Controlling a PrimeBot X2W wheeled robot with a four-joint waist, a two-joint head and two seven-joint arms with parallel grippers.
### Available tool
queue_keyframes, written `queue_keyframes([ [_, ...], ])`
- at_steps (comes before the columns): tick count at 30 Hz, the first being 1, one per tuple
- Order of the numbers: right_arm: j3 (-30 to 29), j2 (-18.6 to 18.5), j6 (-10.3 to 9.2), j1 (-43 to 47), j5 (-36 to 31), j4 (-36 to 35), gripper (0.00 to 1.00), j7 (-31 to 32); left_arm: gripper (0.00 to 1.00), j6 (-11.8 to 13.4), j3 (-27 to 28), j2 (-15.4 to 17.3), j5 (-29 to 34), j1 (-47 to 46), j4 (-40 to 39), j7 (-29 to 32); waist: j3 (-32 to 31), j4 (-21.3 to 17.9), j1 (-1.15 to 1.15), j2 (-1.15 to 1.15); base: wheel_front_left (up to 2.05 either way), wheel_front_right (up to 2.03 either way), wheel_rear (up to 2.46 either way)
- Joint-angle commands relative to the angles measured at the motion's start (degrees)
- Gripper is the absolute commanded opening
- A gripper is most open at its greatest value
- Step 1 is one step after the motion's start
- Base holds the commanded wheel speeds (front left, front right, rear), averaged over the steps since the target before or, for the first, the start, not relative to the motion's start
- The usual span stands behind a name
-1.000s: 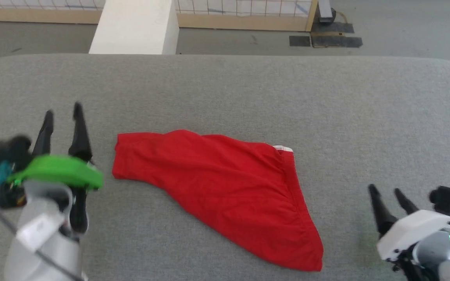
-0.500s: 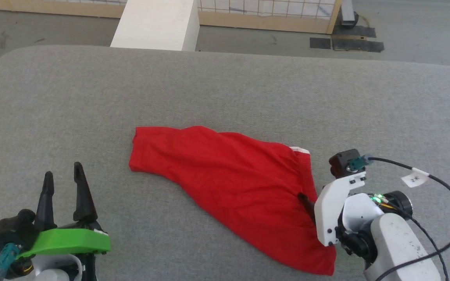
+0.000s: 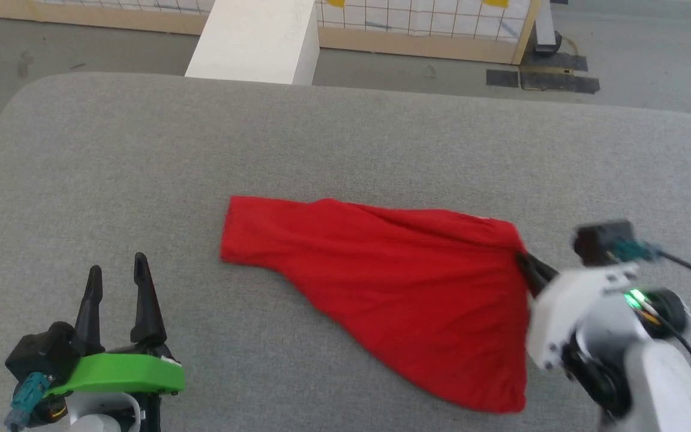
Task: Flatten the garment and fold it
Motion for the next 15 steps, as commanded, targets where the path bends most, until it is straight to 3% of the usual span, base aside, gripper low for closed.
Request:
queue_keyframes([
  [1,-0.98,-0.03,-0.08,4.27,-0.93,-3.25,0.0,1.25,1.0,-0.39,0.01,-0.23,0.44,0.44,0.12,-0.24,-0.25,-0.04,0.0,0.53,0.0,0.0,0.0],
  [6,0.96,-0.03,-0.08,20.07,-1.39,-13.72,0.0,11.37,1.0,-0.37,0.05,-0.31,0.18,0.9,0.76,-0.25,-0.17,-0.49,0.0,0.53,0.0,0.0,0.0],
  [11,3.87,-0.03,-0.08,27.04,0.57,-14.53,0.0,16.29,1.0,-0.24,-0.36,-0.35,-0.2,0.76,2.1,-0.25,-0.03,-0.9,0.0,0.53,0.0,0.0,0.0],
  [12,3.36,-0.03,-0.08,27.03,1.2,-14.54,0.32,15.54,1.0,-0.24,-0.44,-0.36,-0.32,0.69,2.43,-0.25,-0.03,-1.01,0.0,0.53,0.0,0.0,0.0],
  [13,2.89,-0.03,-0.08,26.71,0.9,-14.59,1.0,14.67,1.0,-0.26,-0.54,-0.36,-0.41,0.64,2.77,-0.19,-0.09,-1.07,0.0,0.53,0.0,0.0,0.0],
  [15,0.42,-0.03,-0.08,25.86,4.2,-14.66,1.0,11.72,1.0,-0.34,-0.75,-0.36,-0.73,0.57,3.44,0.11,-0.29,-1.28,0.0,0.53,0.0,0.0,0.0],
])
